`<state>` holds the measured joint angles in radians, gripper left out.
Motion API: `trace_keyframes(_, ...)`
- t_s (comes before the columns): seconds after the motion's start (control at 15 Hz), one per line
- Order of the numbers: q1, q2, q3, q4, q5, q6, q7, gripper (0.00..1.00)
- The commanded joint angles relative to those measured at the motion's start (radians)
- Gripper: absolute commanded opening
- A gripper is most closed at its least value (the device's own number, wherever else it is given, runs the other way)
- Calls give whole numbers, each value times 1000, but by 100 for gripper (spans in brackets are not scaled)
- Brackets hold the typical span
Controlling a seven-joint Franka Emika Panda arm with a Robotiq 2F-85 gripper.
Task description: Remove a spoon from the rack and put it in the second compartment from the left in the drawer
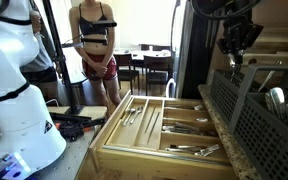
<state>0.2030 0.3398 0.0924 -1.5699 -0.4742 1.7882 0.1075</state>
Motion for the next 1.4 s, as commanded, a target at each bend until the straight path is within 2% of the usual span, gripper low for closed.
trace_keyframes(0.0,25,-59,-7,-37,-26,-37,40,6)
trace_keyframes(1.33,33,-114,3,-45,-46,-102,69,6)
